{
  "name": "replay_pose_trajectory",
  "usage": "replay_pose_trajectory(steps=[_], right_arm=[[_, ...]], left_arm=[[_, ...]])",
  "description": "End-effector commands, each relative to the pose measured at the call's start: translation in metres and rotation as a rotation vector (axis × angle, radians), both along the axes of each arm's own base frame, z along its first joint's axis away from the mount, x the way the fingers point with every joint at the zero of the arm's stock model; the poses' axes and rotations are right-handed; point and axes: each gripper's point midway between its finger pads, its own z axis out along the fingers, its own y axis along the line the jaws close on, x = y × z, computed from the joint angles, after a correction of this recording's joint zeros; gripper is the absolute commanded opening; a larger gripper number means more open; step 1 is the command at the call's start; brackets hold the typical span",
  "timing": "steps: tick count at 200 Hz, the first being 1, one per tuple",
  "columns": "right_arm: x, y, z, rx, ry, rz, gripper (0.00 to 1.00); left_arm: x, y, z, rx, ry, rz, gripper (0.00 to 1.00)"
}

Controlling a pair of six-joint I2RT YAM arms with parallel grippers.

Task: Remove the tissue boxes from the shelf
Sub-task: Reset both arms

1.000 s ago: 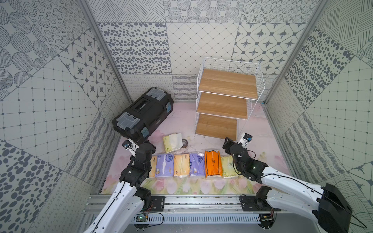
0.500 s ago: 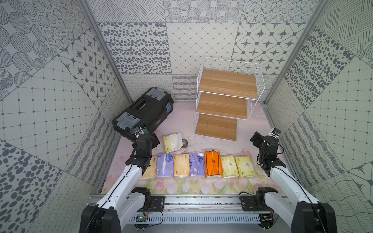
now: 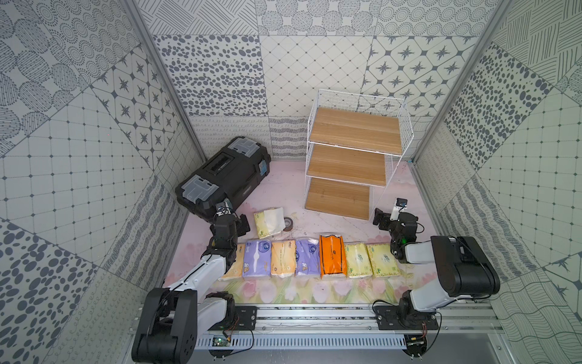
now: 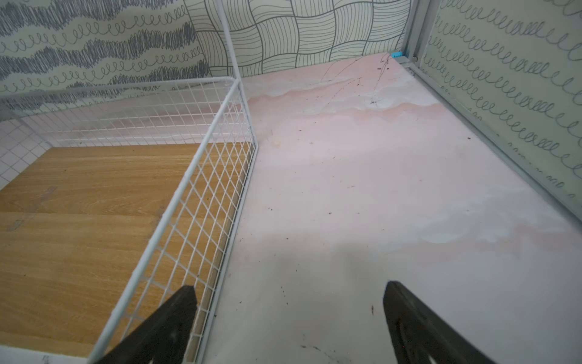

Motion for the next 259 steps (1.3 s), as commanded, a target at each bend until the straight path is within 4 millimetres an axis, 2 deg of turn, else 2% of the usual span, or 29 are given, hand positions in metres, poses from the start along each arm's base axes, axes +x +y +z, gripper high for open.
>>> replay_pose_trajectory(steps=[1, 91, 106, 123, 126, 131, 143, 159, 259], right_arm=[[0.01, 0.004, 0.032, -0.013, -0.137, 0.034, 0.97], [0.015, 0.006, 0.031, -0.014, -0.109, 0.053, 0.97], [0.015, 0.007, 0.031, -0.013, -0.109, 0.054, 0.97], [0.015, 0.006, 0.031, -0.013, -0.108, 0.053, 0.97], [0.015, 0.006, 0.031, -0.015, -0.108, 0.052, 0.97], [0.015, 0.006, 0.031, -0.015, -0.108, 0.052, 0.97], [0.015, 0.006, 0.03, -0.015, -0.105, 0.05, 0.97], [0.015, 0.006, 0.031, -0.015, -0.106, 0.05, 0.97], [0.016, 0.006, 0.031, -0.016, -0.105, 0.048, 0.97]], left_arm=[[0.019, -0.006, 0.027, 0.037, -0.186, -0.064, 0.93], [0.042, -0.038, -0.014, 0.003, -0.21, -0.255, 0.93], [0.046, -0.042, -0.02, -0.019, -0.143, -0.275, 0.92], [0.052, -0.034, -0.02, 0.003, -0.134, -0.228, 0.92], [0.052, -0.035, -0.022, 0.0, -0.116, -0.221, 0.98], [0.054, -0.034, -0.023, 0.005, -0.098, -0.207, 0.99], [0.058, -0.038, -0.021, 0.084, -0.095, -0.191, 0.99], [0.058, -0.046, -0.021, 0.098, -0.095, -0.224, 0.99], [0.06, -0.047, -0.023, 0.043, -0.08, -0.266, 0.99]])
